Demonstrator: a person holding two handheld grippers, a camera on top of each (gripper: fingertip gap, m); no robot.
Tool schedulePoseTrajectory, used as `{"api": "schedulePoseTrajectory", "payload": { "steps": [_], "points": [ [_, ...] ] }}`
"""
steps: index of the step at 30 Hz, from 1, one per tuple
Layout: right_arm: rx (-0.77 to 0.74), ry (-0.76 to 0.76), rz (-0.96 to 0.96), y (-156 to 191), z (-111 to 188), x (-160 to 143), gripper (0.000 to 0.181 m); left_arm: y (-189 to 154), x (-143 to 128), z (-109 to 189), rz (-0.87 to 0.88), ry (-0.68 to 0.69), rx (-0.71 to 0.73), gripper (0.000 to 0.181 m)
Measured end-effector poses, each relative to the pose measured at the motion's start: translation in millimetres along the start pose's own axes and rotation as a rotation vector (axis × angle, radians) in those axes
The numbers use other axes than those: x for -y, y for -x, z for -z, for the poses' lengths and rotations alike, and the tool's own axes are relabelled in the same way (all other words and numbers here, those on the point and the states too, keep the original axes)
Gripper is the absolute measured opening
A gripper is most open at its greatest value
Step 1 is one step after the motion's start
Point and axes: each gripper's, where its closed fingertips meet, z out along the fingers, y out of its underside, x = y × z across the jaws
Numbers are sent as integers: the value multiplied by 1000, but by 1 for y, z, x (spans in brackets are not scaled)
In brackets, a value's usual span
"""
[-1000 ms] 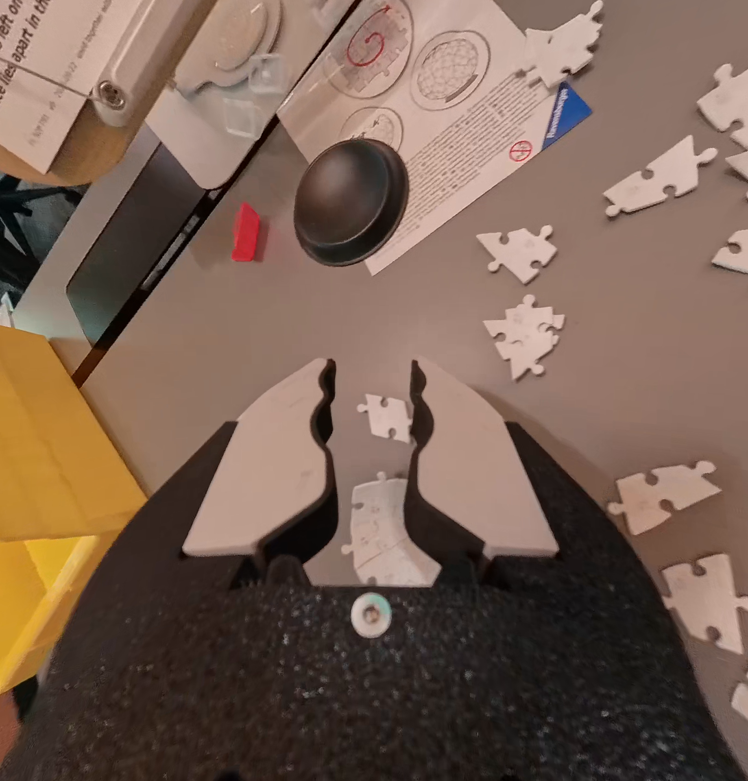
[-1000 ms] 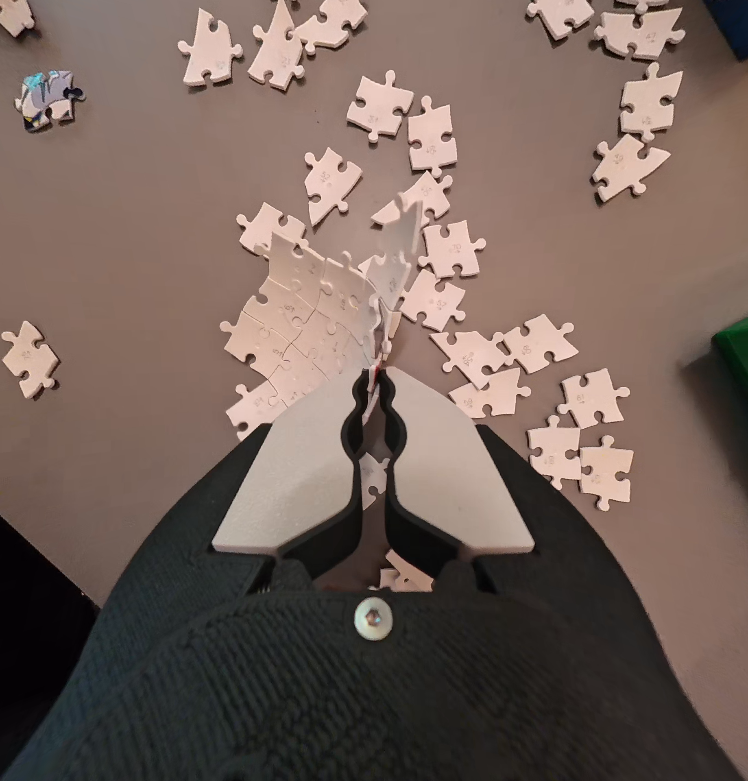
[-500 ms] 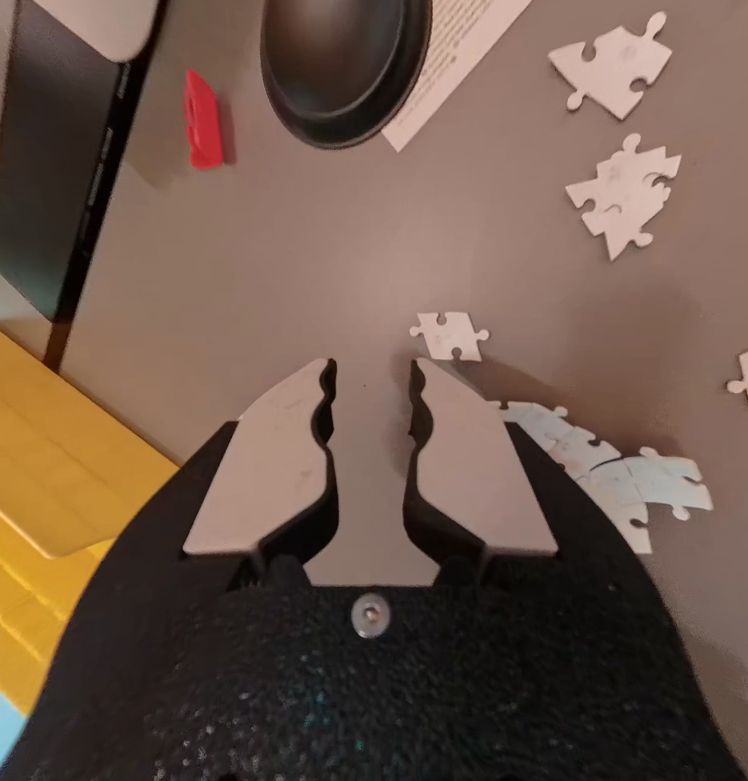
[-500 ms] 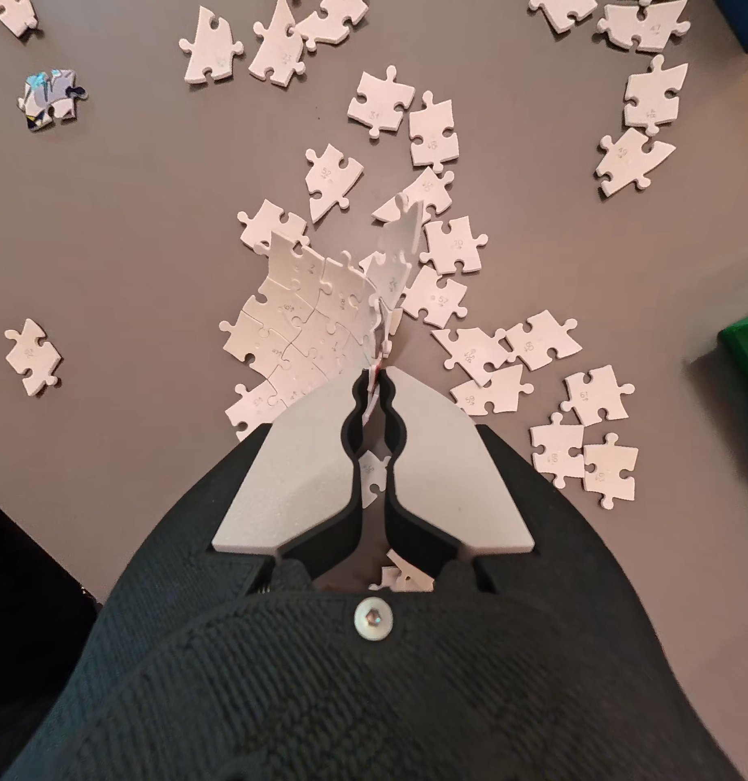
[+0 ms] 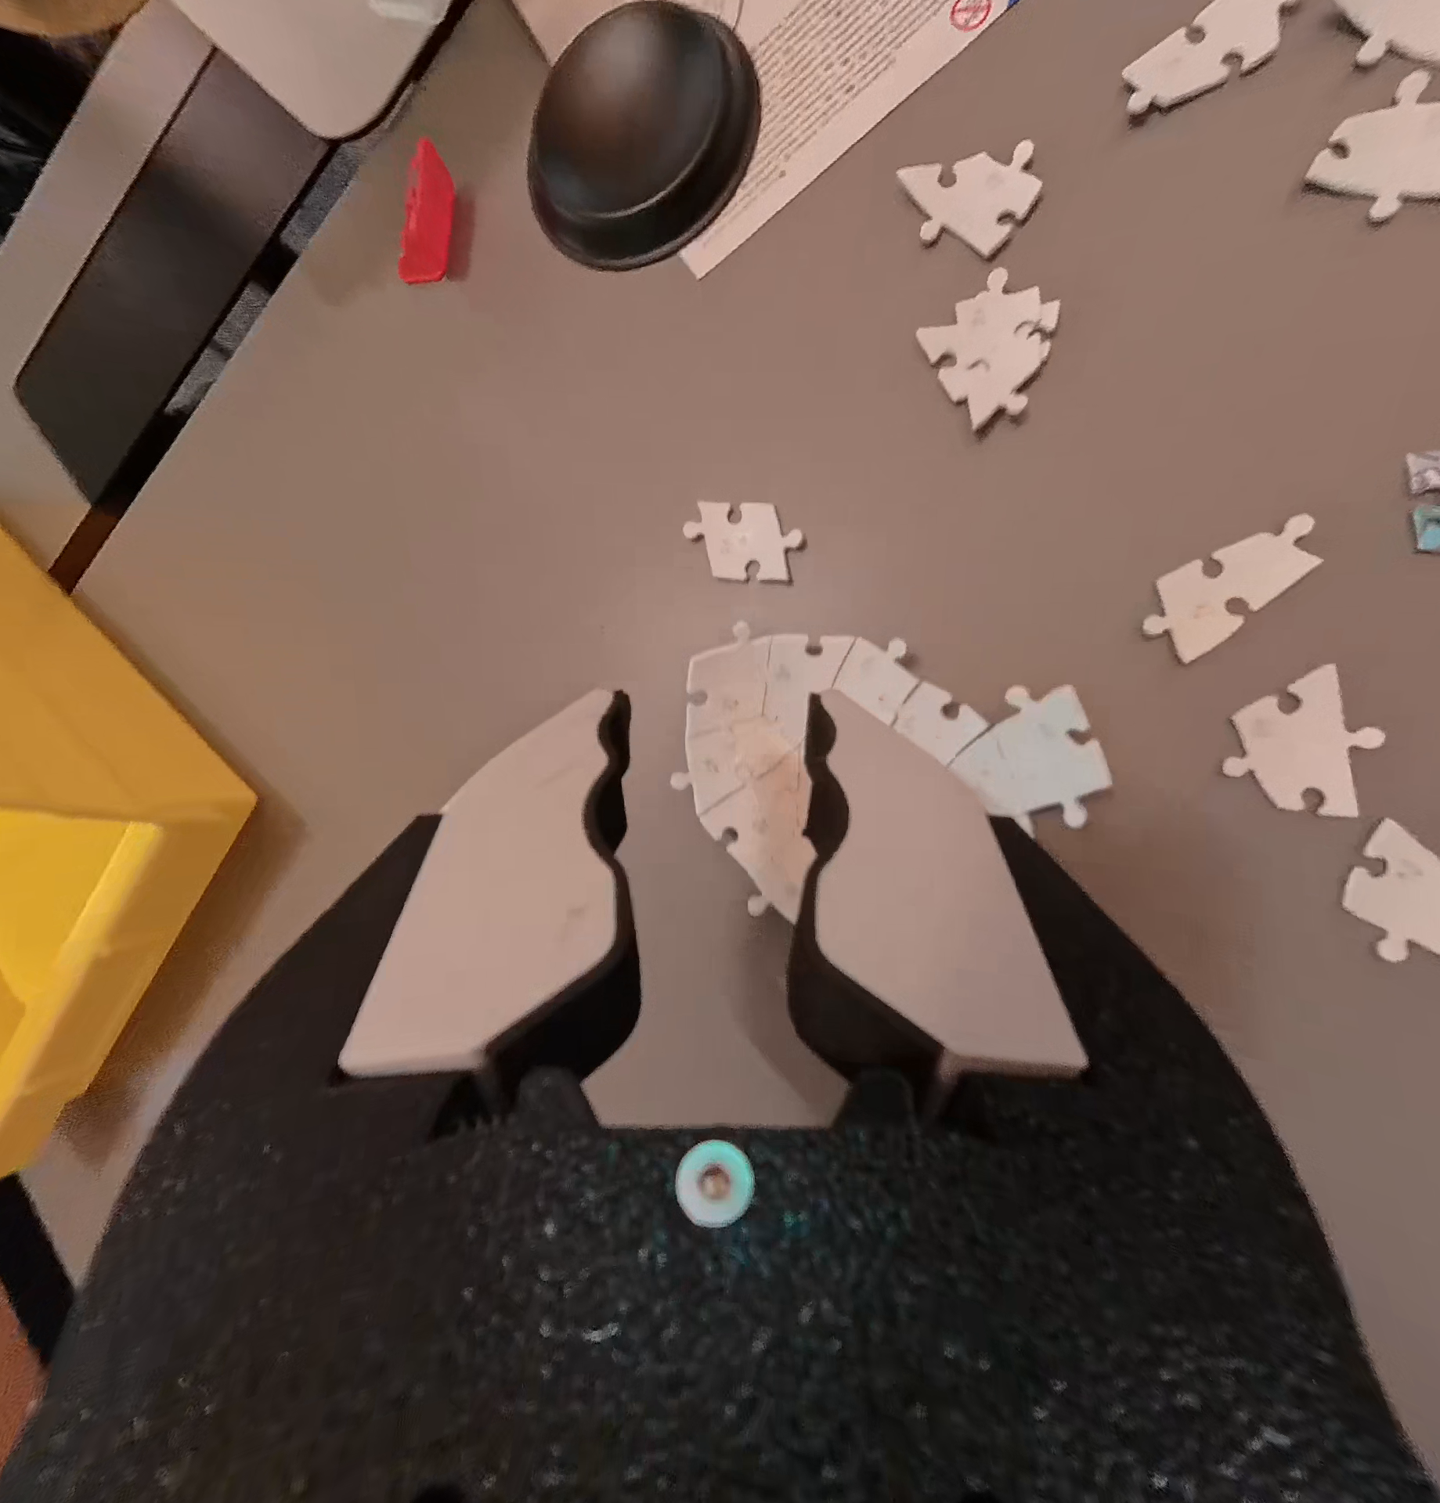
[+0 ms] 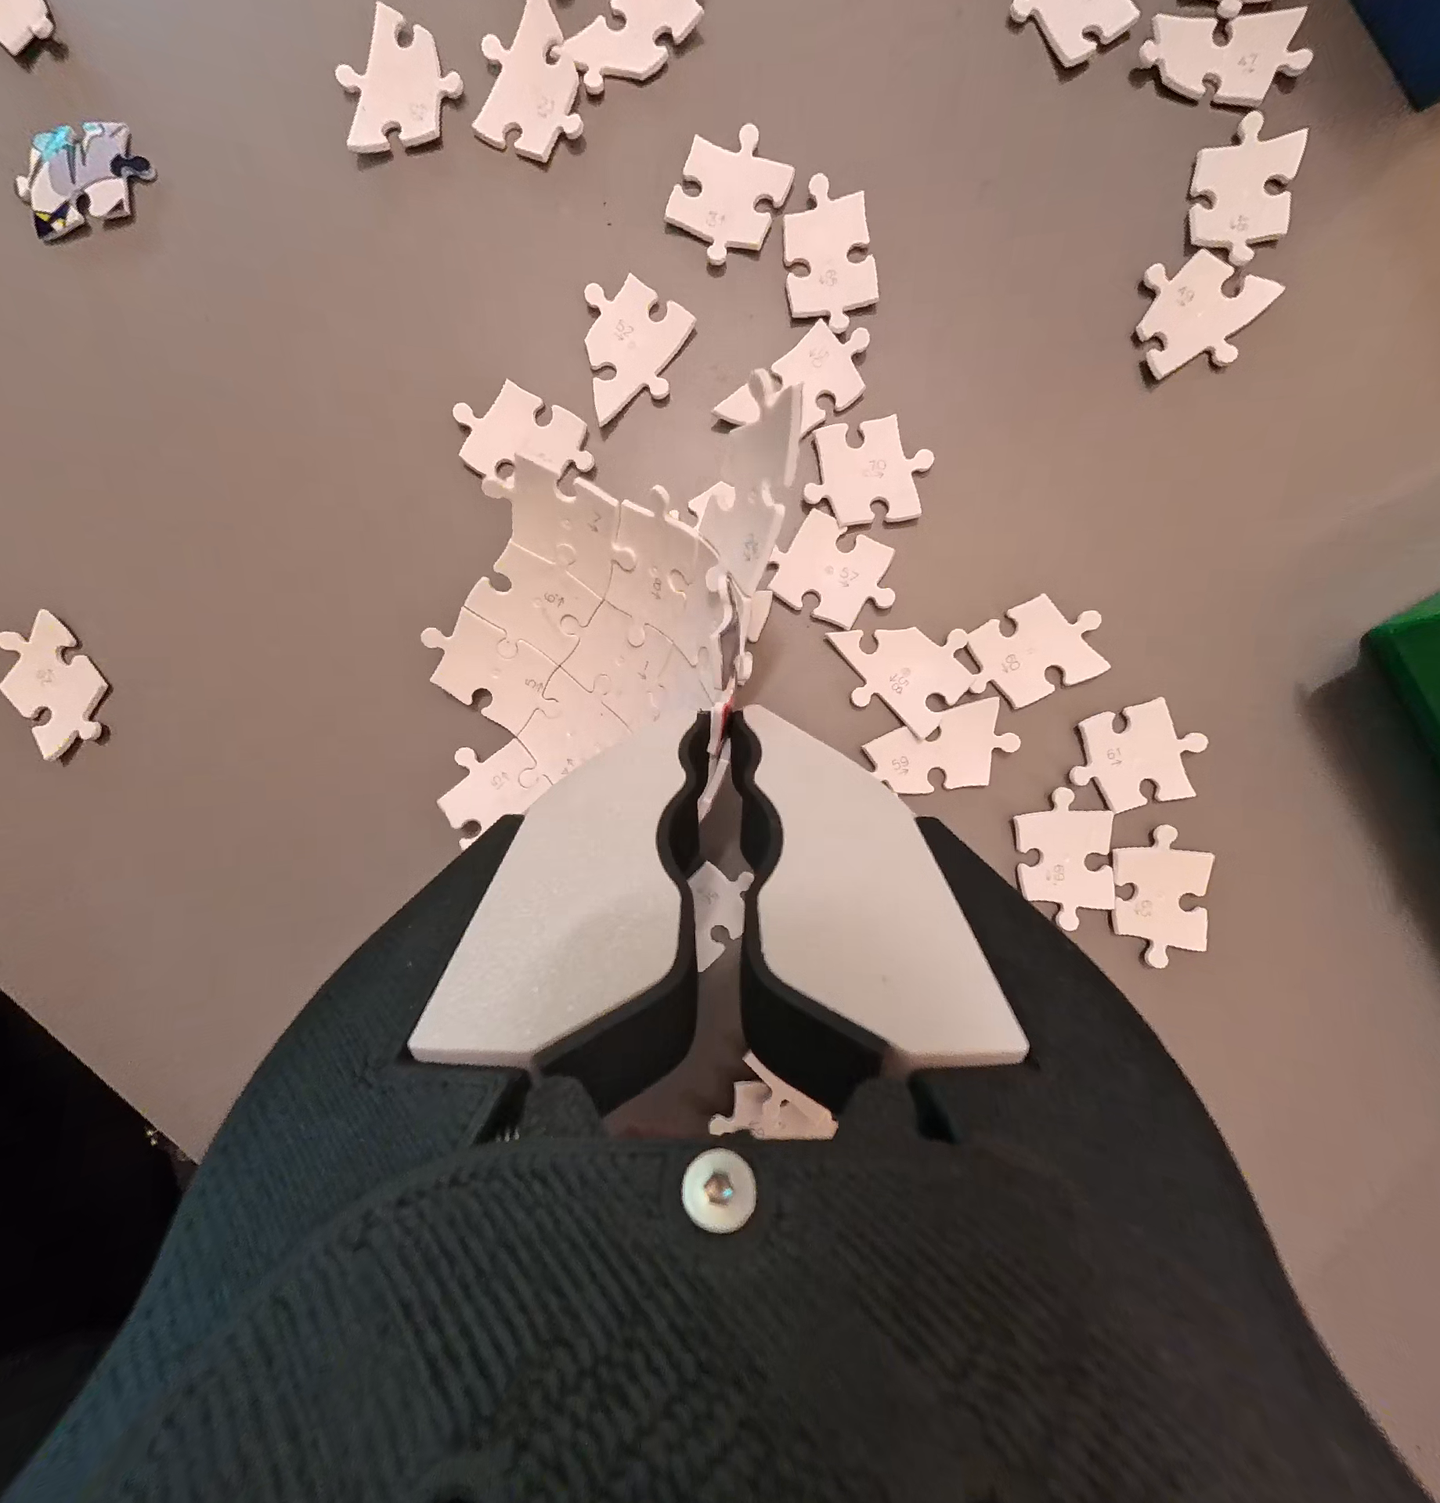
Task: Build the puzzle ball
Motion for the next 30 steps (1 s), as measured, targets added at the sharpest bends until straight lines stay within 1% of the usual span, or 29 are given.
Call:
{"api": "schedulePoseTrajectory", "payload": {
  "steps": [1, 4, 9, 13, 18, 23, 27, 30],
  "points": [
    [1, 4, 1, 0, 0, 0, 5, 0, -5, 2, -2, -2, 18, 40],
    [-3, 8, 5, 1, 0, 0, 4, -1, -15, 5, 15, -22, 42, 37],
    [-16, 17, 11, 1, 0, 0, 5, -5, -30, -6, 42, -20, 26, 28],
    [-25, 25, 11, 1, 0, 0, 5, -4, -29, -13, 15, -47, 13, 12],
    [-40, 36, 14, 0, -1, 0, 5, -14, -39, -28, -58, 22, -33, 0],
    [-51, 49, 10, 0, -1, -1, 5, -25, -43, -36, -123, 55, -39, 0],
    [-60, 58, 7, -1, -2, -2, 5, -28, -53, -41, -125, 113, -26, 0],
    [-60, 60, 10, 0, -3, -1, 5, -29, -53, -41, -126, 116, -2, 0]
  ]
}}
